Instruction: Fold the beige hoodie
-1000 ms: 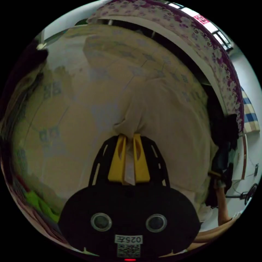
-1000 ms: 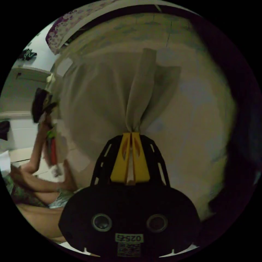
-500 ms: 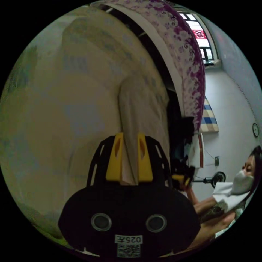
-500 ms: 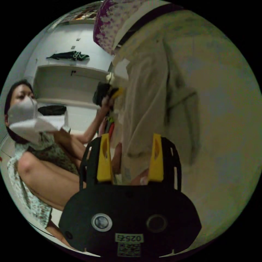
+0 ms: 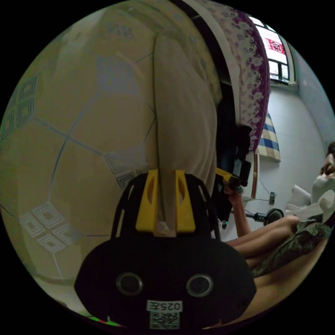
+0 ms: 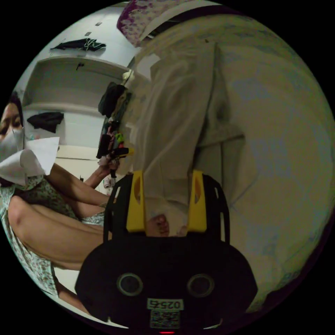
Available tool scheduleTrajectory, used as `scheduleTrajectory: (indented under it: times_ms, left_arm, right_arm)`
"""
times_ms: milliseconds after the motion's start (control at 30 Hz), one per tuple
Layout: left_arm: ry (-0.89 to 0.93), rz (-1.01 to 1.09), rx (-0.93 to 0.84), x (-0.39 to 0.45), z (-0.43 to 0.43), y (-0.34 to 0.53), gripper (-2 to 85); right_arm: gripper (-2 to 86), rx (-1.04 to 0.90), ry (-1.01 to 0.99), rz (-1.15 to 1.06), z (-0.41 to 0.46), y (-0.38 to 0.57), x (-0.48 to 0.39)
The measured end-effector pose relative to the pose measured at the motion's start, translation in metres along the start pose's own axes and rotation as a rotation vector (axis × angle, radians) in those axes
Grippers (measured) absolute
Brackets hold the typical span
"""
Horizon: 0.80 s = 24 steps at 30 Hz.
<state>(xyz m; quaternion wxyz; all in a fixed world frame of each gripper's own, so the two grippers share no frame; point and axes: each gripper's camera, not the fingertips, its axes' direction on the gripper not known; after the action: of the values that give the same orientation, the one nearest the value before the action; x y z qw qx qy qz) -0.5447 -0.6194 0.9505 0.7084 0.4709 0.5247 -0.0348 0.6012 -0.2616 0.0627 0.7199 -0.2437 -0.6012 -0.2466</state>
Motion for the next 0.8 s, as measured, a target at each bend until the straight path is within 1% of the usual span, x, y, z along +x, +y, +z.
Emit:
scheduleTrajectory:
  times_ms: [67, 133, 300, 333, 367, 400, 467, 500, 533, 567, 600, 633, 667, 700, 733, 800]
  left_arm:
    - [0.015, -0.024, -0.012, -0.012, 0.008, 0.003, 7.2]
    - [0.024, -0.023, -0.020, -0.016, 0.012, 0.003, 6.9]
    - [-0.046, 0.051, 0.000, -0.004, 0.011, 0.004, 4.6]
    - [-0.075, 0.109, 0.026, 0.010, 0.006, 0.006, 4.0]
    - [-0.067, 0.206, 0.036, 0.032, 0.002, 0.007, 3.5]
    - [-0.058, 0.258, 0.024, 0.043, 0.003, 0.007, 3.8]
    - [-0.012, 0.468, -0.056, 0.091, 0.020, 0.006, 5.1]
    - [-0.010, 0.516, -0.077, 0.102, 0.028, 0.005, 5.5]
    - [-0.015, 0.621, -0.126, 0.124, 0.047, 0.005, 5.7]
    - [-0.037, 0.713, -0.184, 0.142, 0.071, 0.003, 5.8]
    - [-0.049, 0.755, -0.209, 0.150, 0.083, 0.001, 5.7]
    - [-0.059, 0.828, -0.247, 0.164, 0.106, -0.002, 5.6]
    - [-0.066, 0.877, -0.276, 0.174, 0.128, -0.007, 5.2]
    - [-0.072, 0.899, -0.286, 0.179, 0.139, -0.009, 4.8]
    - [-0.081, 0.925, -0.306, 0.186, 0.160, -0.014, 4.0]
    - [-0.082, 0.935, -0.349, 0.190, 0.193, -0.020, 3.3]
  right_arm:
    - [17.9, 0.021, -0.036, 0.067, 0.011, 0.024, 0.015]
    - [17.5, -0.017, -0.021, 0.094, 0.022, 0.036, 0.020]
    - [14.7, 0.089, 0.014, 0.035, 0.020, 0.053, 0.014]
    - [14.3, 0.102, -0.017, 0.026, 0.019, 0.048, 0.020]
    - [14.1, 0.099, -0.081, 0.006, 0.019, 0.040, 0.025]
    - [14.1, 0.085, -0.106, 0.005, 0.020, 0.036, 0.029]
    - [13.4, -0.001, -0.108, -0.037, 0.032, 0.021, 0.032]
    - [12.7, -0.022, -0.096, -0.050, 0.035, 0.018, 0.032]
    - [11.3, -0.045, -0.098, -0.073, 0.039, 0.015, 0.031]
    - [6.4, -0.081, -0.136, -0.089, 0.040, 0.014, 0.032]
    - [3.9, -0.098, -0.165, -0.098, 0.040, 0.015, 0.032]
    - [2.1, -0.111, -0.237, -0.115, 0.039, 0.018, 0.032]
    - [0.9, -0.097, -0.296, -0.121, 0.035, 0.024, 0.033]
    - [0.6, -0.086, -0.310, -0.123, 0.032, 0.026, 0.033]
    - [0.1, -0.078, -0.303, -0.124, 0.029, 0.032, 0.031]
    - [-0.3, -0.080, -0.226, -0.119, 0.024, 0.040, 0.029]
